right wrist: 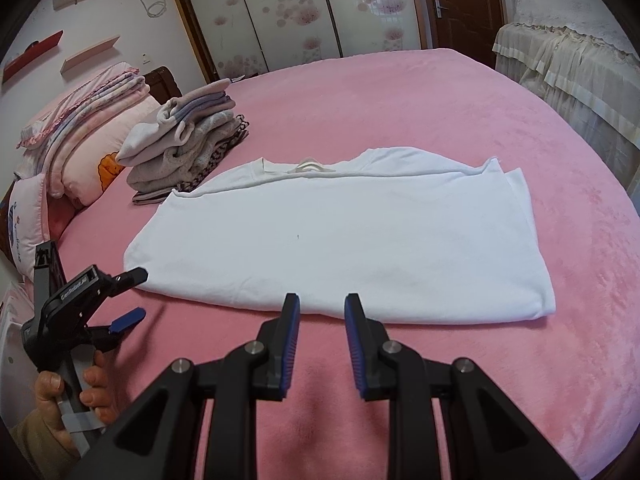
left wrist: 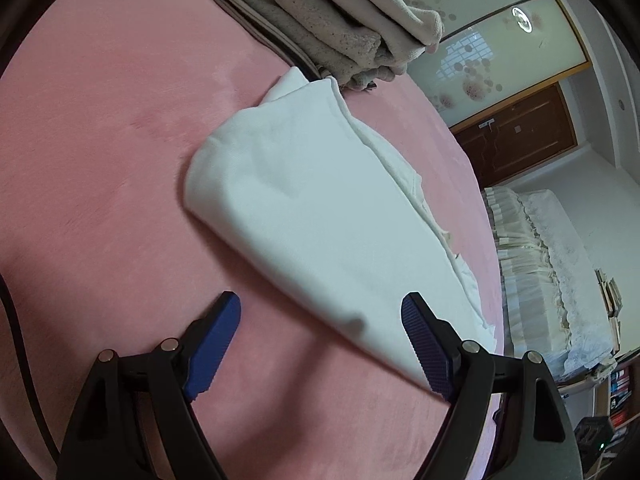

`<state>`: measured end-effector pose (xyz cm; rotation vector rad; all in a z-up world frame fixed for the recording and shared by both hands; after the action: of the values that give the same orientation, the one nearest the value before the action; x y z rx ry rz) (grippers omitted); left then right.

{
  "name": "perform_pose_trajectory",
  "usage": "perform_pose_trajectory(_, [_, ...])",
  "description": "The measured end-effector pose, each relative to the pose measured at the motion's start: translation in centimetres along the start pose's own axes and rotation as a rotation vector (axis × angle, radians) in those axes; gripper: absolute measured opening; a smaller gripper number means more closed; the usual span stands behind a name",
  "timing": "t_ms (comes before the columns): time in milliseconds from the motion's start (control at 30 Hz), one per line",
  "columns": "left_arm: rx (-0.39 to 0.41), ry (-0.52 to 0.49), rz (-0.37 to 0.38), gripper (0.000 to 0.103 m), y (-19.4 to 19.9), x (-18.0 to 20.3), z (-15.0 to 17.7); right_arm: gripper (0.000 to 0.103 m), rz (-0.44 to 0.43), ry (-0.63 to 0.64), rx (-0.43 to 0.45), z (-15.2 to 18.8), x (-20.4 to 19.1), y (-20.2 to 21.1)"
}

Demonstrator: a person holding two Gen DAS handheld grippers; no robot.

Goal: Fold small clothes
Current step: 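Move the left gripper to the side edge of the white shirt, then grasp the shirt side with the left gripper and fold it across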

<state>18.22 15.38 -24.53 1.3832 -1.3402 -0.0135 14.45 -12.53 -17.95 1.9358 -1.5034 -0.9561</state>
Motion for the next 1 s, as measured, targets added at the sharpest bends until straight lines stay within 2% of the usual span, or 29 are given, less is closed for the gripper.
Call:
perform_pose_trajectory(133, [0.017,0.017,0.036,0.081,-1.6,0.0,-1.2,0.023,0.002,-0.001,0.000,-0.4,-0.2,-0.8])
perform_pose_trajectory(367, [0.083,0.016,0.061,0.095,-3.7,0.7,-2.5,0.023,0.018,0.017,0.022,-2.2,-0.8,-3.3])
perform_pose_trajectory(467, [0.105,0.017,0.079,0.095,-4.4,1.2,-3.2,0.023,0.010,0.027,0.027,-3.7,-1.3,-5.3])
perform_pose_trajectory(667, [0.132,0.083,0.152,0.095,-5.3,1.2,-4.8,0.022,0.022,0.083,0.034,-6.6,-3.5,-9.9])
perform_pose_trajectory(733, [0.142,0.084,0.153,0.090,-5.6,1.4,-5.1,0.021,0.029,0.091,0.038,-7.5,-4.1,-11.1])
perform_pose_trajectory(800, [0.143,0.092,0.163,0.068,-5.6,1.3,-5.2,0.020,0.050,0.097,0.037,-8.2,-4.7,-12.4])
perform_pose_trajectory(833, [0.140,0.103,0.173,0.063,-5.5,1.0,-5.2,0.019,0.053,0.096,0.032,-8.4,-4.9,-12.9])
perform_pose_trajectory(900, [0.141,0.124,0.170,0.046,-5.4,0.7,-5.3,0.015,0.054,0.090,0.015,-8.6,-5.1,-14.0])
perform_pose_trajectory(933, [0.141,0.123,0.157,0.042,-5.3,0.7,-5.3,0.015,0.056,0.087,0.003,-8.5,-5.2,-14.5])
perform_pose_trajectory(1000, [0.152,0.088,0.110,0.021,-5.1,1.1,-5.3,0.014,0.051,0.084,-0.027,-8.0,-5.4,-15.4])
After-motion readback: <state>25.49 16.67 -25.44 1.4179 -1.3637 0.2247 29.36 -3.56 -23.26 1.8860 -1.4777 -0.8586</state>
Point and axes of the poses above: each gripper's, at about its wrist camera, not at the fingertips, and y roughly against the way its jaws point, x to its right, z to its underside, the point moved 1 cm from there along -y, roughly the way its jaws point, and after that the axes turned 1 degree about -z, right-handed, at the moved point
